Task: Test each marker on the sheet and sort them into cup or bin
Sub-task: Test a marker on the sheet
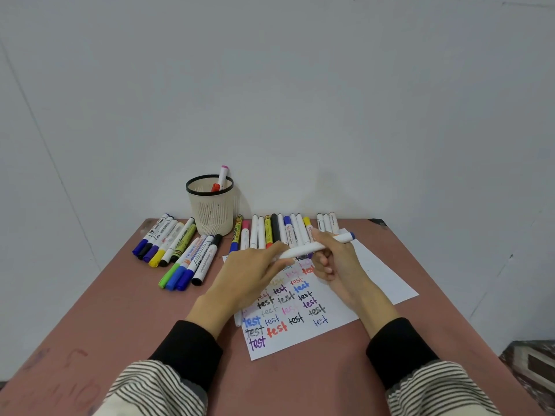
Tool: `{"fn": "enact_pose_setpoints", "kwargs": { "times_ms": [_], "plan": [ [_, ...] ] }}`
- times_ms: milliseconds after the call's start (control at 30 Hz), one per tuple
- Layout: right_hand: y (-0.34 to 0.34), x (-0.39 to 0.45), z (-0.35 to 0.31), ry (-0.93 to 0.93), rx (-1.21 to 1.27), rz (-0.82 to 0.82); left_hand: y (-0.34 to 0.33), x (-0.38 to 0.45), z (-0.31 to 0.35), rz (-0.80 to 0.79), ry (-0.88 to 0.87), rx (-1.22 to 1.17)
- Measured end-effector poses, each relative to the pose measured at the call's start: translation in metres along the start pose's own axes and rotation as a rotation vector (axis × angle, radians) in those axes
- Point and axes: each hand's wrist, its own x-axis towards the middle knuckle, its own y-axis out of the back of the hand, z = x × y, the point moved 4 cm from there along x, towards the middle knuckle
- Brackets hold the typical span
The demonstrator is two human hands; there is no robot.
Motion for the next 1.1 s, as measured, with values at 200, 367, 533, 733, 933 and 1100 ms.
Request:
{"fn": "enact_pose_setpoints", "kwargs": {
  "times_ms": [200, 367, 533, 733, 933, 1100],
  "plan": [
    [0.001, -0.003, -0.003, -0.075, 0.113, 0.006, 0.000, 0.000, -0.001, 0.066, 0.092, -0.227],
    [0.015, -0.005, -0.012, -0.064, 0.370, 0.069, -0.002, -0.002, -0.019, 0.110, 0.277, -0.523],
    [0.015, -0.005, -0.013, -0.081, 0.422, -0.007, -0.003, -0.002, -0.016, 0.136, 0.287, -0.592],
    [0.012, -0.005, -0.015, -0.077, 0.389, -0.068, -0.007, -0.004, -0.018, 0.119, 0.299, -0.546],
    [0.015, 0.001, -0.008, 0.026, 0.102, 0.056, -0.013, -0.004, -0.017, 0.089, 0.319, -0.546],
    [0.013, 0.000, -0.004, 0.155, -0.330, 0.067, -0.015, -0.004, -0.016, 0.056, 0.334, -0.510]
  ]
}}
